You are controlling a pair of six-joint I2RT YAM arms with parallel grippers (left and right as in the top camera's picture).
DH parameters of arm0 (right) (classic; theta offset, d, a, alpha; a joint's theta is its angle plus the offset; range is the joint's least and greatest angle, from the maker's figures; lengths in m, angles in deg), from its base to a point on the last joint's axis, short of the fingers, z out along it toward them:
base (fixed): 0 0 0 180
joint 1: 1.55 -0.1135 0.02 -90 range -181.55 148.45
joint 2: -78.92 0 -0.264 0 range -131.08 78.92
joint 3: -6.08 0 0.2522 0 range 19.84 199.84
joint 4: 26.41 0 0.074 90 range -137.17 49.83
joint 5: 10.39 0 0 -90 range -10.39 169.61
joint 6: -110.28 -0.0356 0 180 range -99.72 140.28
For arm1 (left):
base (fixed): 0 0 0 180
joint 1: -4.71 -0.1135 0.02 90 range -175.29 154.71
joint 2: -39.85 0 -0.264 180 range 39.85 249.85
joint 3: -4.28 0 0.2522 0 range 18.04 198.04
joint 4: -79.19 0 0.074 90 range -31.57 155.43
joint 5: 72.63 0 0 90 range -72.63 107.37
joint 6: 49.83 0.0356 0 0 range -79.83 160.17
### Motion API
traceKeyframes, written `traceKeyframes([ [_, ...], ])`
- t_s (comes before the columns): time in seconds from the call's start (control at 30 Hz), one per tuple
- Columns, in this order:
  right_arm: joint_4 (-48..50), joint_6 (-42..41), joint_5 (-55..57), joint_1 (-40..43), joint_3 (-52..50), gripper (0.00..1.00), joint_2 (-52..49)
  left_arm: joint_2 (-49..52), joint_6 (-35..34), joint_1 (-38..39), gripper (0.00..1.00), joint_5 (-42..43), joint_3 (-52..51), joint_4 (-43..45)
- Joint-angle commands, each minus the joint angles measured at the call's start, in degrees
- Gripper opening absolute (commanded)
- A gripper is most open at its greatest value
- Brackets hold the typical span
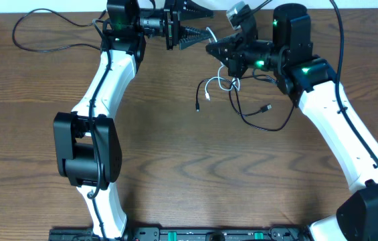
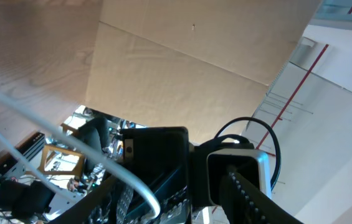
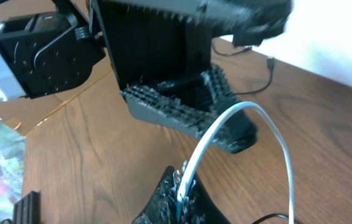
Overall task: Untangle cables
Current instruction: 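Lift the white cable high with the left gripper while the right gripper lowers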
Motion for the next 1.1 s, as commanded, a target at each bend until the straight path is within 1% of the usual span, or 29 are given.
traceKeyframes([
  [0.0, -0.7, -0.7, -1.0, -1.1, 0.6, 0.01, -0.3, -0.9, -0.1, -0.2, 0.51, 0.7, 0.9, 0.3],
  [0.17, -0.9, -0.7, -0.8, -1.4, 0.6, 0.01, -0.3, -0.9, -0.1, -0.2, 0.49, 0.7, 0.9, 0.3],
  [0.2, -0.9, -0.7, -0.8, -1.3, 0.6, 0.01, -0.3, -0.9, -0.1, -0.2, 0.46, 0.7, 0.9, 0.3],
  [0.3, -0.9, -0.7, -0.8, -1.3, 0.6, 0.01, -0.3, -0.9, -0.1, -0.2, 0.42, 1.0, 0.9, 0.3],
  [0.5, -0.9, -0.7, -0.8, -1.3, 0.6, 0.01, -0.3, -0.9, -0.1, -0.2, 0.29, 1.1, 0.9, 0.3],
  [0.57, -0.9, -0.7, -0.8, -1.3, 0.6, 0.01, -0.3, -0.9, -0.1, -0.2, 0.22, 1.1, 0.9, 0.3],
  [0.6, -0.9, -0.7, -0.8, -1.3, 0.6, 0.03, -0.3, -0.9, -0.1, -0.2, 0.08, 1.1, 0.9, 0.3],
  [0.63, -0.9, -0.7, -0.8, -1.3, 0.6, 0.09, -0.3, -0.9, -0.1, -0.2, 0.08, 1.1, 0.9, 0.3],
  [0.73, -0.9, -0.7, -0.4, -1.2, 0.6, 0.32, -0.3, -0.9, -0.1, -0.2, 0.07, 1.1, 0.9, 0.3],
  [0.77, -0.9, -0.7, 0.2, -1.2, 0.6, 0.44, -0.3, -0.9, -0.1, -0.3, 0.08, 1.0, 0.9, 0.3],
  [0.8, -1.0, -1.4, 1.2, -1.0, 0.6, 0.62, -0.3, -0.9, -0.1, -0.3, 0.07, 0.8, 0.9, 0.3],
  [0.87, -0.9, -3.3, 2.1, -0.4, 0.6, 0.85, -0.3, -0.9, -0.9, -0.3, 0.07, 0.2, 0.9, 0.3],
  [0.93, -1.0, -5.0, 2.2, 0.5, 0.6, 0.97, -0.3, -0.9, -4.7, -0.3, 0.07, -1.0, 0.9, 0.3],
  [1.0, -1.5, -6.4, 2.2, 2.0, 0.6, 0.99, -0.2, -0.9, -9.9, -0.3, 0.07, -2.6, 0.9, 2.1],
  [1.07, -2.4, -6.8, 2.8, 3.6, 0.6, 0.99, -0.2, -1.2, -9.9, -0.3, 0.08, -5.0, 1.0, 3.9],
])
